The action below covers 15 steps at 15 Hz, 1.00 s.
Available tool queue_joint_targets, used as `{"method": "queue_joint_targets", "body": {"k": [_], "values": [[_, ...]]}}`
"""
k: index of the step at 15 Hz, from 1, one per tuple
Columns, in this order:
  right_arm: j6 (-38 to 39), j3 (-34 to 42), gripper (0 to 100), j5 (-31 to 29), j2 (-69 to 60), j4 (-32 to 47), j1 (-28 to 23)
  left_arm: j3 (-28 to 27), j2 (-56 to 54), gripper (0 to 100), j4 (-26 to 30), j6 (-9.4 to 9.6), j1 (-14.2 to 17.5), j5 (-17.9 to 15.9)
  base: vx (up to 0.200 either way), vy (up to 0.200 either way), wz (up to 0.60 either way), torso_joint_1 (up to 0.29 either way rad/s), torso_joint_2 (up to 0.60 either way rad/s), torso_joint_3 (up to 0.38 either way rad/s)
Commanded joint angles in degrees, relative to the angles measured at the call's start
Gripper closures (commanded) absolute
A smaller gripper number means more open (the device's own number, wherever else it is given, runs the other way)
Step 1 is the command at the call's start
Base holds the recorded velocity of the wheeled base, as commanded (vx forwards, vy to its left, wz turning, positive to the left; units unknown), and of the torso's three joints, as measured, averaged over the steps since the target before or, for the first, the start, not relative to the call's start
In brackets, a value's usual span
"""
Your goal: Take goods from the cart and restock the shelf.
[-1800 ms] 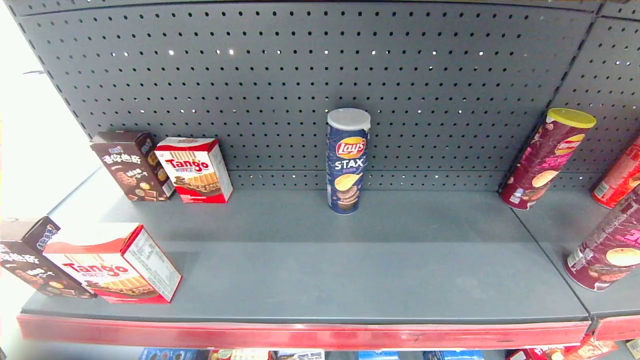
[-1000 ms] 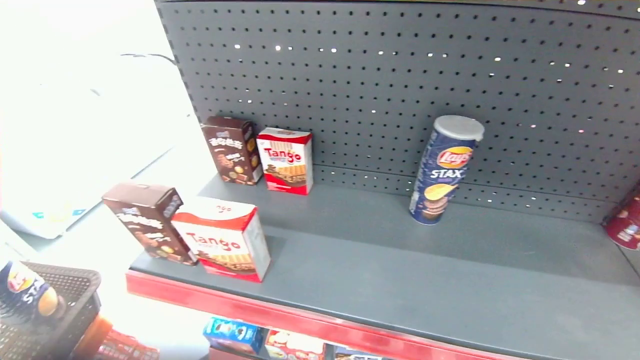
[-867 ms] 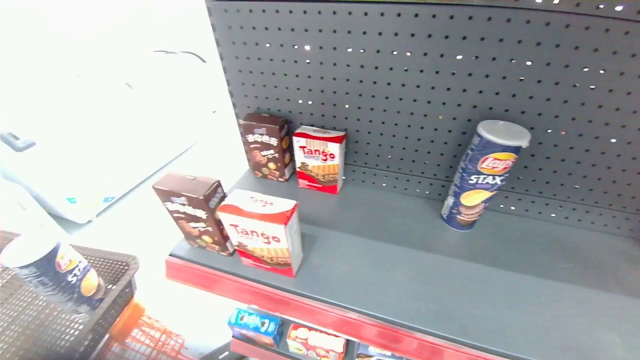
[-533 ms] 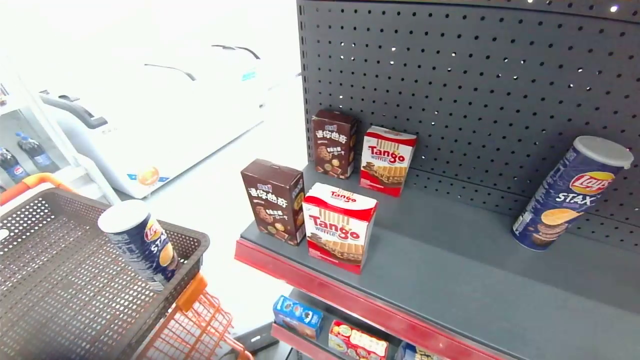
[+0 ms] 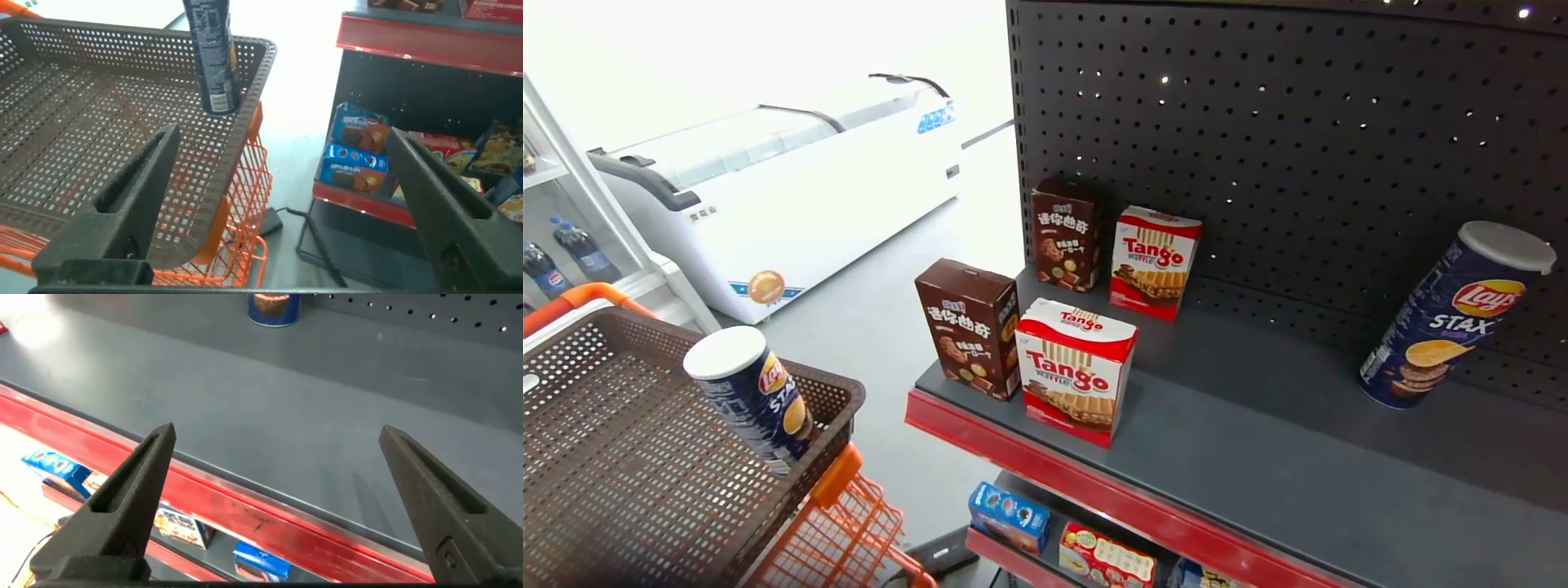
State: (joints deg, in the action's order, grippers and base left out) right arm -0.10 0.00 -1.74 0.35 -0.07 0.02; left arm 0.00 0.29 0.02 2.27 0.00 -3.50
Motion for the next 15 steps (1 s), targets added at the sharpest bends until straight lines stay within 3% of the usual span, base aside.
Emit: {"method": "queue_joint_targets", "body": {"k": [1,3,6,8,10,11,13,15], "values": [[0.01,0.00,0,-0.01,0.09,-0.01,0.06,0.00,0.06,0,-0.02,0.11,0.00,-0.02,0.000,0.000,0.00,0.000,0.00,0.000],[0.10,0.00,0,-0.01,0.09,-0.01,0.06,-1.14,0.06,0,-0.11,-0.25,0.09,0.86,0.000,0.000,0.00,0.000,0.00,0.000],[0.10,0.00,0,-0.01,0.09,-0.10,0.06,-17.40,16.49,0,4.81,0.11,0.44,3.85,0.000,0.000,0.00,0.000,0.00,0.000],[0.10,0.00,0,-0.01,0.09,-0.01,0.06,-20.92,27.04,0,4.46,0.11,0.35,5.34,0.000,0.000,0.00,0.000,0.00,0.000],[0.10,0.00,0,-0.01,0.09,-0.01,0.06,-22.06,37.32,0,-0.46,0.46,-0.70,6.14,0.000,0.000,0.00,0.000,0.00,0.000],[0.10,0.00,0,-0.01,0.09,-0.01,0.06,-22.06,41.19,0,-2.22,0.46,-1.05,9.04,0.000,0.000,0.00,0.000,0.00,0.000],[0.10,0.00,0,-0.01,0.09,-0.01,0.06,-22.24,49.37,0,-4.42,0.81,3.34,10.35,0.000,0.000,0.00,0.000,0.00,0.000],[0.10,0.00,0,-0.01,0.09,-0.01,0.06,-21.80,56.57,0,-10.22,0.63,5.19,10.27,0.000,0.000,0.00,0.000,0.00,0.000]]}}
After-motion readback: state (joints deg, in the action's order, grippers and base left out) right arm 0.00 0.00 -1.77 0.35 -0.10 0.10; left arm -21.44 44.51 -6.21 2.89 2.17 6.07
